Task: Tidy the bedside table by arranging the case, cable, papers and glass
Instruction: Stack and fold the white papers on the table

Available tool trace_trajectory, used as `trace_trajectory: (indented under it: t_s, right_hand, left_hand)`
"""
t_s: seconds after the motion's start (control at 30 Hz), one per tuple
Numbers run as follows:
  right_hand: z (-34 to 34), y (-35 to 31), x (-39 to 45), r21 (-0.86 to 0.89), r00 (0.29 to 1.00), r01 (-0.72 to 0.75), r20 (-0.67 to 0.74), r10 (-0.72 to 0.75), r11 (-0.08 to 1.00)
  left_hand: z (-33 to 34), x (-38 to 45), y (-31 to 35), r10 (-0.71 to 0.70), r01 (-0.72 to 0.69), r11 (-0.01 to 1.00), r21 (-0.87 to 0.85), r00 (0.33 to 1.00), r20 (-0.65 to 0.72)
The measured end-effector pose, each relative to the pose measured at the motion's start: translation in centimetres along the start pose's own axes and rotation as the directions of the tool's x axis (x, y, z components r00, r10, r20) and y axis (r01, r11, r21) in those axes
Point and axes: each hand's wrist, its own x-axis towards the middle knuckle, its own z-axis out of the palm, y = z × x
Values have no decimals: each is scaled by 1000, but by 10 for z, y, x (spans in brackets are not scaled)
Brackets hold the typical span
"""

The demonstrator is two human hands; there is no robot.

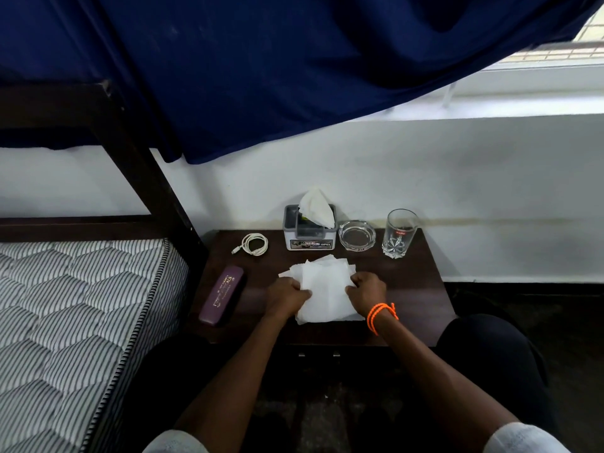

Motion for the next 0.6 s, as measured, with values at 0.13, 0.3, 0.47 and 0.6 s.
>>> trace_trajectory:
  t_s: [0.13,0.3,0.47,0.6]
  right_hand:
    - [-1,0,-1,2,1000,-22,8,22,1000]
    - [-3,-1,-1,15,1000,-13,11,13,1000]
    - [-4,2,-1,12,1000,3,9,-3,1000]
    - [-3,3,-1,10,1000,4,9,-4,1000]
  left_hand:
    - [3,-3,4,23,-22,999,-45,1000,14]
    - [2,-4,8,85,-83,995,50,996,-23]
    - [-2,-9,8,123,-113,985,130,990,-70]
    - [-3,-12,1,274,-221,891,398,958,-83]
